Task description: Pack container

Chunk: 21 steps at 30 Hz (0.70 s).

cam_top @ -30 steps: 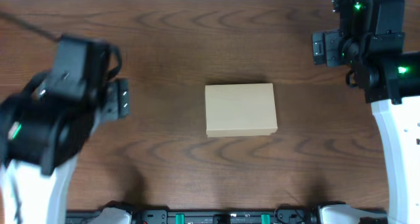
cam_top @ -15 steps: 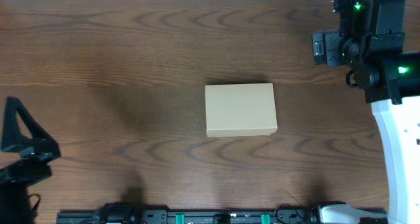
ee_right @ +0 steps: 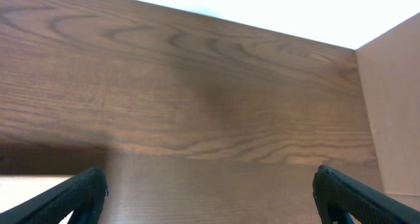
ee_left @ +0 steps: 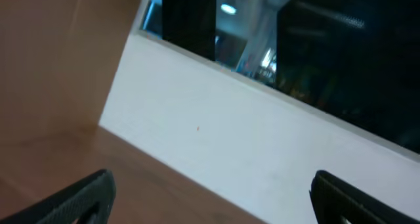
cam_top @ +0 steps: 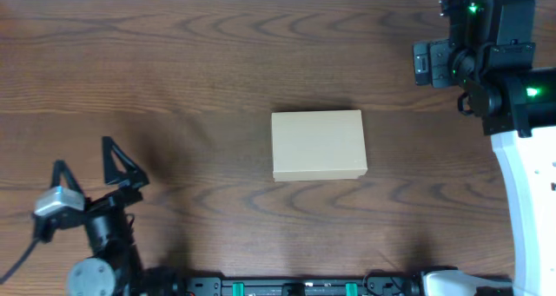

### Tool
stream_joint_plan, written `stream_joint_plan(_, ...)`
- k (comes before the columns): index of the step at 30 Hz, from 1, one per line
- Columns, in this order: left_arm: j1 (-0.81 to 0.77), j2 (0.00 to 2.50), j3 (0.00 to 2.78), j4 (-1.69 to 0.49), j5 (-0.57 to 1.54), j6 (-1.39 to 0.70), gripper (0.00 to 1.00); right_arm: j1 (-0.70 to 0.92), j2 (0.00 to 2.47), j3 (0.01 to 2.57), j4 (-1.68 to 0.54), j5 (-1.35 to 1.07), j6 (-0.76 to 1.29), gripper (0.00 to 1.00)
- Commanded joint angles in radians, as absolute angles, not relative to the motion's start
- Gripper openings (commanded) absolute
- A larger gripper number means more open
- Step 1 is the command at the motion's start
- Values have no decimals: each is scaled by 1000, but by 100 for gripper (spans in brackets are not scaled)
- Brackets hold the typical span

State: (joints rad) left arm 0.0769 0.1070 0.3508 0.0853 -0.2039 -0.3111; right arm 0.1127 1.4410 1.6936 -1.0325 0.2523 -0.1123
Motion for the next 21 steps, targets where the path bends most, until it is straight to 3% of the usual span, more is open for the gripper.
stream_joint_plan(1, 78, 69, 233, 182, -189, -328, 95, 105, 1442, 1703, -1034, 262, -113, 99)
stream_joint_plan(12, 55, 3, 34, 215, -194, -344, 95, 105, 1442, 1703, -1034, 262, -113, 99)
stream_joint_plan(21, 1, 3, 5, 87, -241, -344, 95, 105, 1442, 1703, -1034, 262, -113, 99)
